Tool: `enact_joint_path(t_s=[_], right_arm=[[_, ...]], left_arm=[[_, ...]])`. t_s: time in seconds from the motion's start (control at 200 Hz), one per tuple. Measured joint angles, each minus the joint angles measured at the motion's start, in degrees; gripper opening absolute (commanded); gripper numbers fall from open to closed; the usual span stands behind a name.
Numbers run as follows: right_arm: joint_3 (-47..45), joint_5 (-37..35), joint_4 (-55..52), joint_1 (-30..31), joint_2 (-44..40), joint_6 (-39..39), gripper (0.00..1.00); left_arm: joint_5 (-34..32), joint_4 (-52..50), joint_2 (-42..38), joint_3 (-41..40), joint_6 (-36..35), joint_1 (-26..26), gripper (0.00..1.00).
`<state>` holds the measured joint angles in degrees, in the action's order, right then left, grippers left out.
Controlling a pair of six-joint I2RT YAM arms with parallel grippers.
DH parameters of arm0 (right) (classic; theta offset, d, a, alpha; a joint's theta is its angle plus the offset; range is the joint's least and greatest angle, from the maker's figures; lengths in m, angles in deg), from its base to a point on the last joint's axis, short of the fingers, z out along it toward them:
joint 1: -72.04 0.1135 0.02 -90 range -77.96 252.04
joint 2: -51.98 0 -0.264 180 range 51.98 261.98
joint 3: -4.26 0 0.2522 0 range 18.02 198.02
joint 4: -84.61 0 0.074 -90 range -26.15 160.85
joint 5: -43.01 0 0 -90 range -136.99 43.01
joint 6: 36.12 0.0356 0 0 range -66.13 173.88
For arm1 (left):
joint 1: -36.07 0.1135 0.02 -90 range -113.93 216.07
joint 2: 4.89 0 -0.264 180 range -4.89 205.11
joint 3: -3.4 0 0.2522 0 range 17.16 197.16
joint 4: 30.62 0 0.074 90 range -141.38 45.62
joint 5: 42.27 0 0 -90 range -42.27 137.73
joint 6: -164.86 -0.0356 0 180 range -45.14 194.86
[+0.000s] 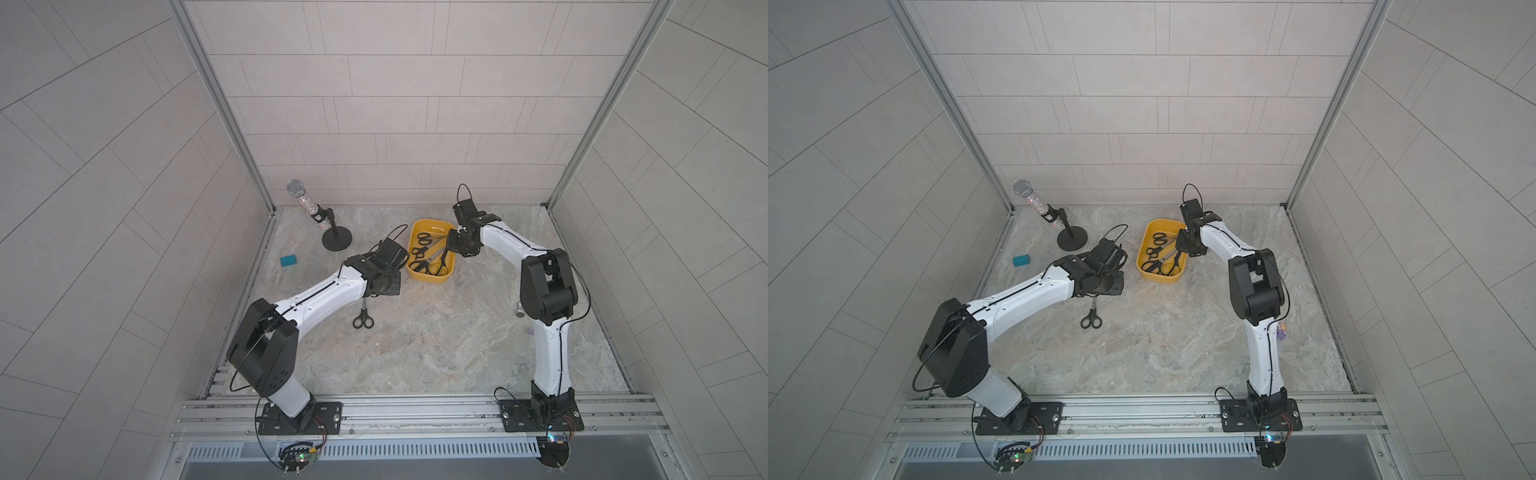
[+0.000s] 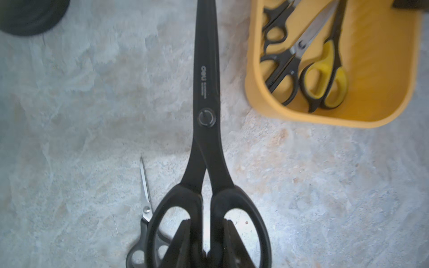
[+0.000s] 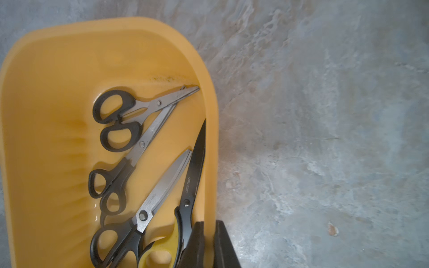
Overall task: Take the scissors out of the storage box
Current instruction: Place the scissors at the center of the board.
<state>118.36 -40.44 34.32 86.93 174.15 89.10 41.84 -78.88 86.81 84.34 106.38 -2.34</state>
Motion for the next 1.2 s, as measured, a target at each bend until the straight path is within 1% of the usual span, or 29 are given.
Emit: enact_joint_path(t_s=[0.15, 0.255, 0.415, 0.63, 1.201], right_arm=[[-0.11, -0.15, -0.02, -0.15, 0.00, -0.31, 0.06], [-1.03, -0.04, 0.98, -0.17, -0.15, -0.31, 0.06], [-2.23, 0.07, 2.40, -0.13, -0.70, -0.33, 0.06], [-2.36, 0.11, 2.67, -0.11, -0.76, -0.50, 0.06], [-2.36, 0.11, 2.71, -0.11, -0.76, -0.74, 0.06]], left_arm=[[0.28, 2.36, -0.52, -5.35, 3.72, -1.92, 0.00], [0.81, 3.32, -0.24, -7.26, 5.55, -2.64, 0.00], [2.14, 5.16, 1.77, -7.43, 7.41, -2.91, 0.00], [3.41, 6.19, 6.38, -7.43, 9.11, -3.21, 0.00], [5.07, 6.38, 9.51, -7.43, 11.63, -4.13, 0.00]])
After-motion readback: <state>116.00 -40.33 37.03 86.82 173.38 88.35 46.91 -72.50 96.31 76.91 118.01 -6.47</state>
